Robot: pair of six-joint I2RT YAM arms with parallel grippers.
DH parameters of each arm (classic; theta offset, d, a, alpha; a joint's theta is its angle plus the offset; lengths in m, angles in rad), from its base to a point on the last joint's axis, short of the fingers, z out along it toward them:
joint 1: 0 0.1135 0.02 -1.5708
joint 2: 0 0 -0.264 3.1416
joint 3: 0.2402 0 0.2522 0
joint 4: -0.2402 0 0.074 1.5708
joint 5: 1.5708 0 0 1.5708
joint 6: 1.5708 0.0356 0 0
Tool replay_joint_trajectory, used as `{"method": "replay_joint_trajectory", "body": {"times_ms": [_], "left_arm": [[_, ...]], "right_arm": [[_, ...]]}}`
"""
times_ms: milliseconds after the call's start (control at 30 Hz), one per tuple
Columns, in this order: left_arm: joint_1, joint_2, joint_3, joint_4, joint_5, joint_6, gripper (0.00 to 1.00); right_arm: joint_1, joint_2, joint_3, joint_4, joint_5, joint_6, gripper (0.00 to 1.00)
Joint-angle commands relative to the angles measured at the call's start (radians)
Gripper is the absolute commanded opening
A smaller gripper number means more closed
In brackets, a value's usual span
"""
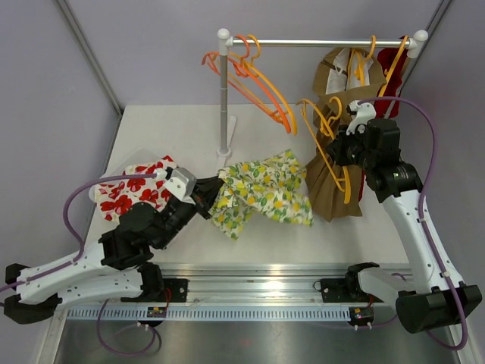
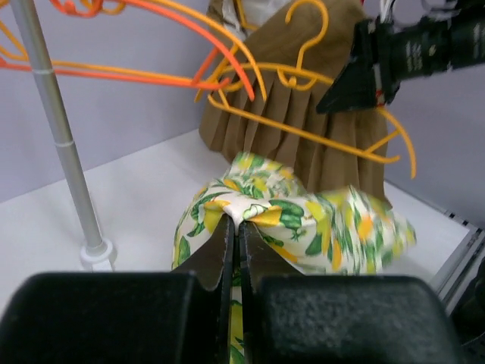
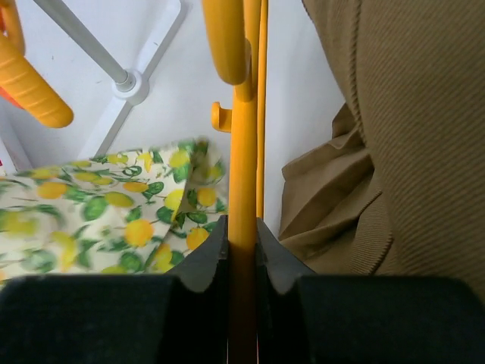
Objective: Remove the skirt from the hanger
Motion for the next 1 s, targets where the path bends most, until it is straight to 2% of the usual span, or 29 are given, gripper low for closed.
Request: {"method": "replay_joint_trajectory", "body": {"times_ms": [0, 233, 400, 433, 500, 533, 567, 600, 667, 967], "left_arm": [[-0.004, 0.041, -0.060, -0.038, -0.020, -0.006, 0.00], [-0.001, 0.233, -0.123, 0.118, 0.064, -0.052, 0.00], [0.002, 0.320, -0.106, 0.169, 0.115, -0.069, 0.00], [0.002, 0.331, -0.103, 0.170, 0.123, -0.069, 0.03], [0.002, 0.336, -0.099, 0.169, 0.144, -0.069, 0.18], [0.002, 0.332, -0.100, 0.161, 0.155, -0.069, 0.45], [0.002, 0.328, -0.099, 0.153, 0.163, -0.071, 0.63], [0.002, 0.322, -0.100, 0.140, 0.173, -0.072, 0.76], [0.002, 0.291, -0.105, 0.095, 0.181, -0.068, 0.97], [0.002, 0.126, -0.148, -0.147, 0.203, -0.093, 0.99]], "right_arm": [[-0.003, -0.012, 0.063, 0.062, 0.023, -0.035, 0.00], [-0.002, 0.037, 0.176, 0.022, -0.113, -0.087, 0.00], [0.003, 0.128, 0.303, -0.003, -0.122, -0.104, 0.00], [0.006, 0.147, 0.358, -0.012, -0.121, -0.107, 0.00], [0.019, 0.208, 0.447, -0.032, -0.119, -0.121, 0.00], [0.026, 0.233, 0.477, -0.040, -0.118, -0.124, 0.00], [0.042, 0.256, 0.507, -0.052, -0.116, -0.128, 0.00], [0.050, 0.300, 0.568, -0.058, -0.112, -0.131, 0.00], [0.069, 0.374, 0.627, -0.073, -0.099, -0.133, 0.00], [0.191, 0.625, 0.926, -0.096, -0.020, -0.138, 0.00]]}}
